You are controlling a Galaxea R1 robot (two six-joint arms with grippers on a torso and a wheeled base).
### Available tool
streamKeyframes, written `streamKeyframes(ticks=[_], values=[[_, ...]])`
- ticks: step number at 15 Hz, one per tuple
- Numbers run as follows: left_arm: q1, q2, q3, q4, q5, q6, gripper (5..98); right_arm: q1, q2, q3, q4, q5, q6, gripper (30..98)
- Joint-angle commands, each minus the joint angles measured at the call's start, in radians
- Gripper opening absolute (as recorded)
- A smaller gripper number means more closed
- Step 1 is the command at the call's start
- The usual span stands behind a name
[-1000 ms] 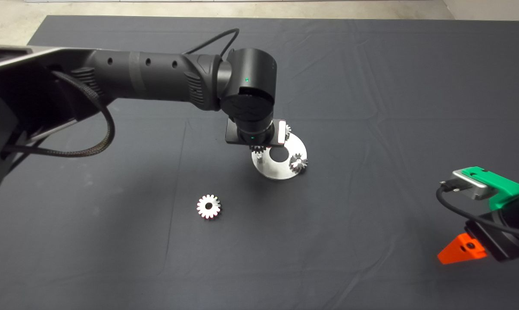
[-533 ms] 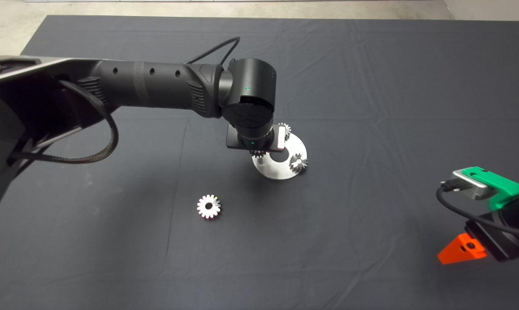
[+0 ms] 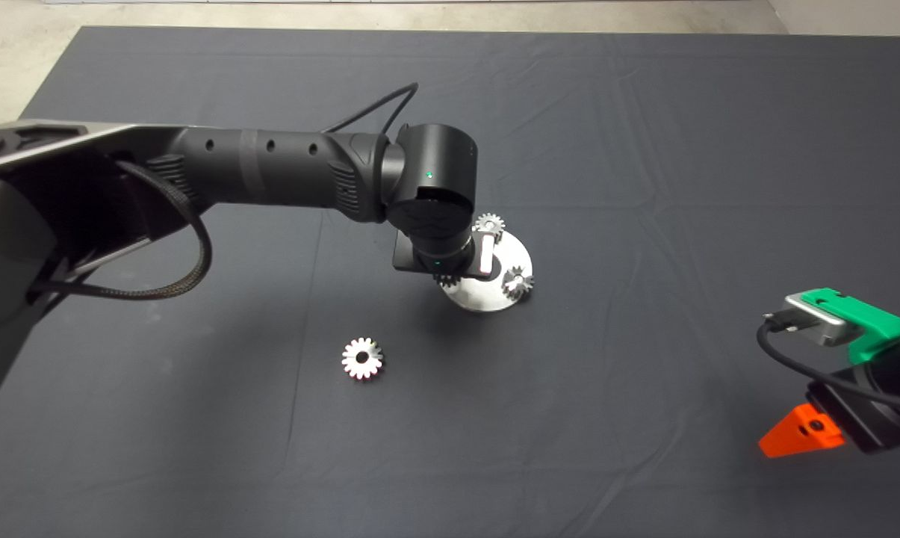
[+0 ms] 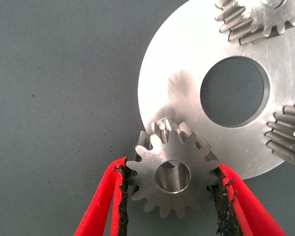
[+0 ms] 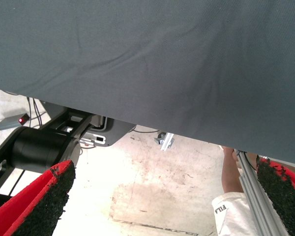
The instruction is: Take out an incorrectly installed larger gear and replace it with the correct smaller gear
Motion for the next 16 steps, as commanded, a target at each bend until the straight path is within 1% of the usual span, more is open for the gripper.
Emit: streamKeyframes(ticks=[1,3,13,14,16], values=[[-0.009,0.002,0.003,0.035,0.064,0.009,35.2,0.023,-0.007,0.005,0.039,-0.103,-0.001,97.8],[-0.009,0.006,0.002,0.044,0.064,0.009,35.2,0.023,-0.007,0.007,0.04,-0.103,0.0,97.8],[-0.008,0.012,-0.04,0.044,0.064,0.011,35.0,0.023,-0.008,0.007,0.04,-0.103,0.0,97.8],[-0.008,0.017,-0.058,0.044,0.064,0.011,35.0,0.023,-0.008,0.007,0.04,-0.103,0.0,97.8],[-0.008,0.032,-0.063,0.044,0.065,0.011,35.0,0.023,-0.008,0.007,0.04,-0.103,0.0,97.8]])
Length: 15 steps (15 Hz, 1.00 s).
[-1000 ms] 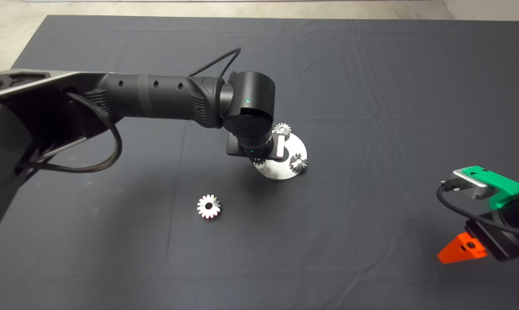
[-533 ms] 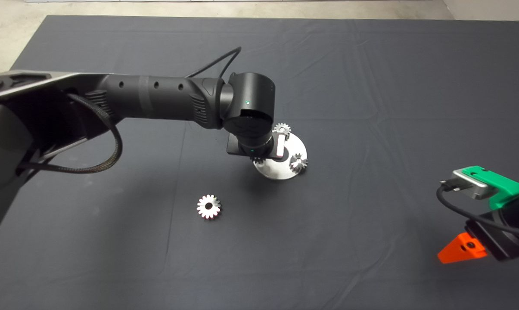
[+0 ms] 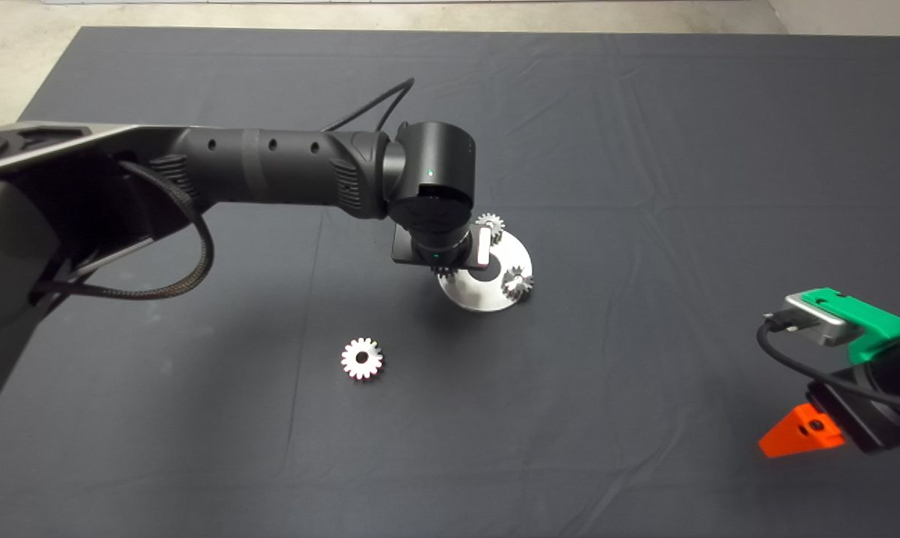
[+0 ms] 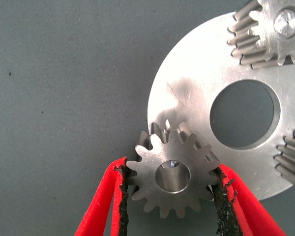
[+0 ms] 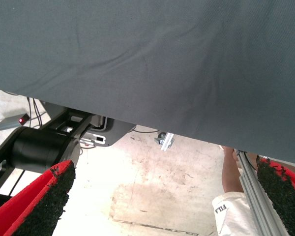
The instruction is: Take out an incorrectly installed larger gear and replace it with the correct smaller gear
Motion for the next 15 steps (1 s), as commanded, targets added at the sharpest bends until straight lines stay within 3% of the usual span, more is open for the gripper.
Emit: streamKeyframes(ticks=[1,15], values=[[-0.011,0.031,-0.022,0.019,0.066,0.006,34.9,0.023,-0.007,0.007,0.04,-0.103,0.0,97.8],[0.002,0.025,-0.025,0.015,0.068,0.003,34.7,0.023,-0.007,0.007,0.039,-0.103,0.0,97.8]])
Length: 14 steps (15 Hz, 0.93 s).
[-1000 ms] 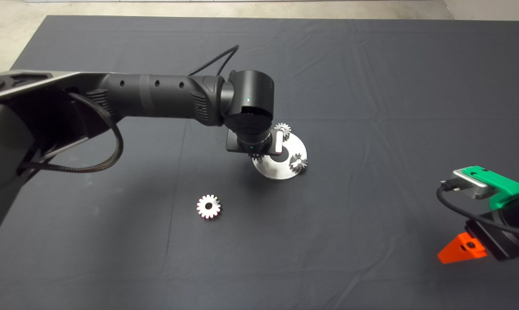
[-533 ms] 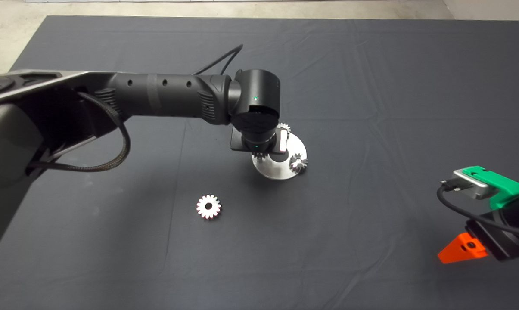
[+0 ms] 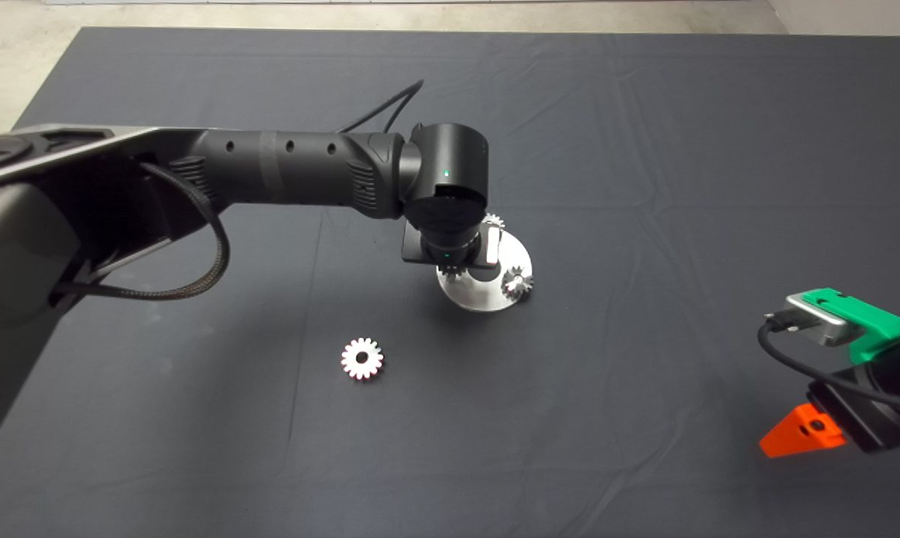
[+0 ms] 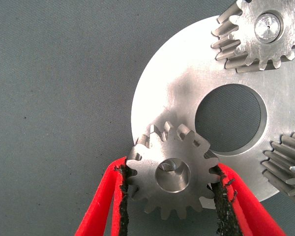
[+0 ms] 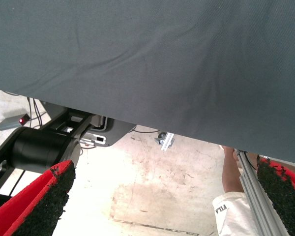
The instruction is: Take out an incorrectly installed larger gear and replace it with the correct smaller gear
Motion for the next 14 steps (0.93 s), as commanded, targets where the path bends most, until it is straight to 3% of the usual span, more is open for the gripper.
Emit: streamKeyframes(ticks=[1,14], values=[[-0.005,-0.004,0.004,0.007,0.068,0.002,34.7,0.023,-0.007,0.007,0.04,-0.103,-0.001,97.8],[-0.013,-0.027,0.093,0.008,0.068,-0.036,34.7,0.023,-0.011,0.007,0.039,-0.103,-0.001,97.8]])
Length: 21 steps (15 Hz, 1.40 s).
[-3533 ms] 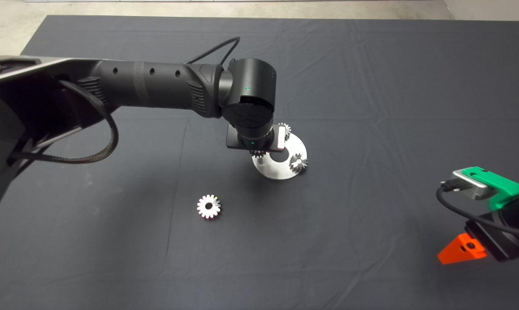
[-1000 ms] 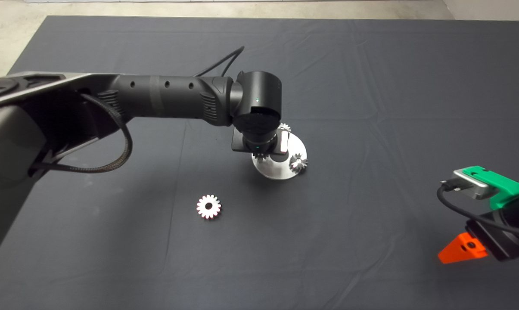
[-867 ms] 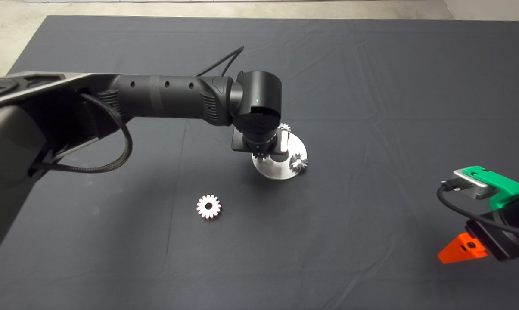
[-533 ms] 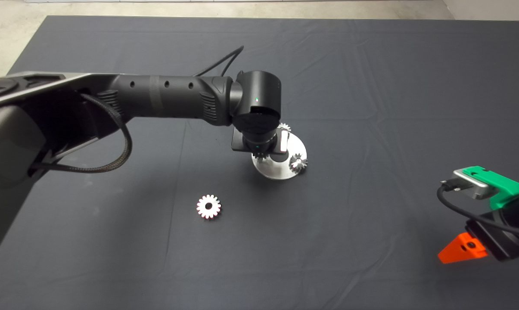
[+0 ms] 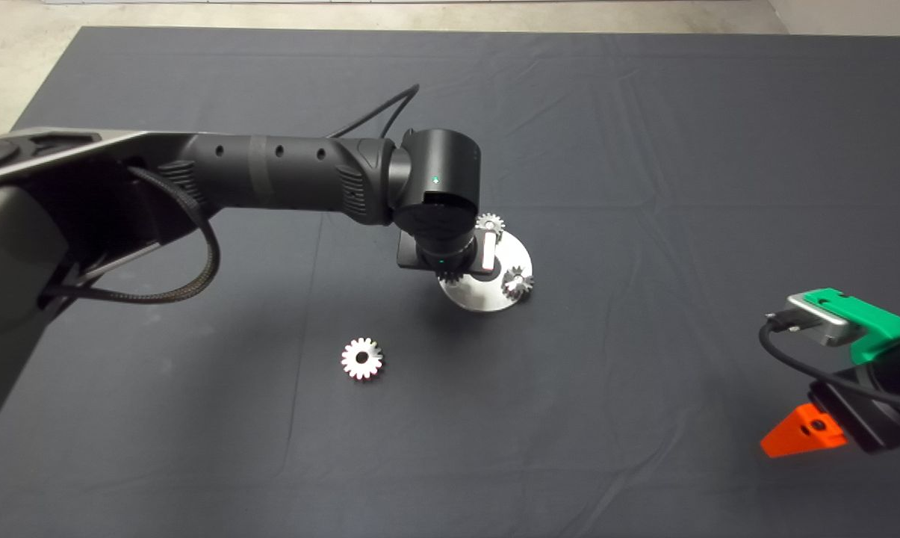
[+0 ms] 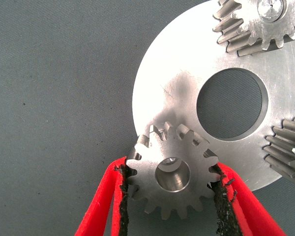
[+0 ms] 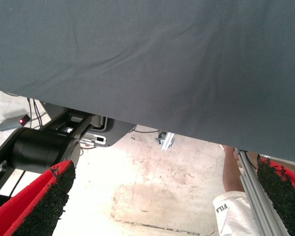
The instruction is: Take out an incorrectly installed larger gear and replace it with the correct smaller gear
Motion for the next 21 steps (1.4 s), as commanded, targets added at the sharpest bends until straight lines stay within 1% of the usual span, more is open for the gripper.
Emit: streamKeyframes(ticks=[1,15,17,19,21], values=[[-0.018,-0.004,0.045,0.006,0.069,-0.012,34.7,0.023,-0.006,0.007,0.039,-0.103,-0.001,97.8],[-0.015,-0.01,0.032,0.01,0.068,-0.01,34.7,0.023,-0.007,0.007,0.039,-0.103,-0.001,97.8],[-0.015,-0.014,0.031,0.016,0.068,-0.008,34.7,0.023,-0.011,0.007,0.039,-0.102,-0.001,97.8],[-0.015,-0.01,0.034,0.04,0.068,-0.008,34.7,0.023,-0.011,0.007,0.039,-0.103,-0.003,97.8],[-0.015,-0.007,0.036,0.043,0.068,-0.008,34.7,0.023,-0.014,0.007,0.039,-0.103,-0.003,97.8]])
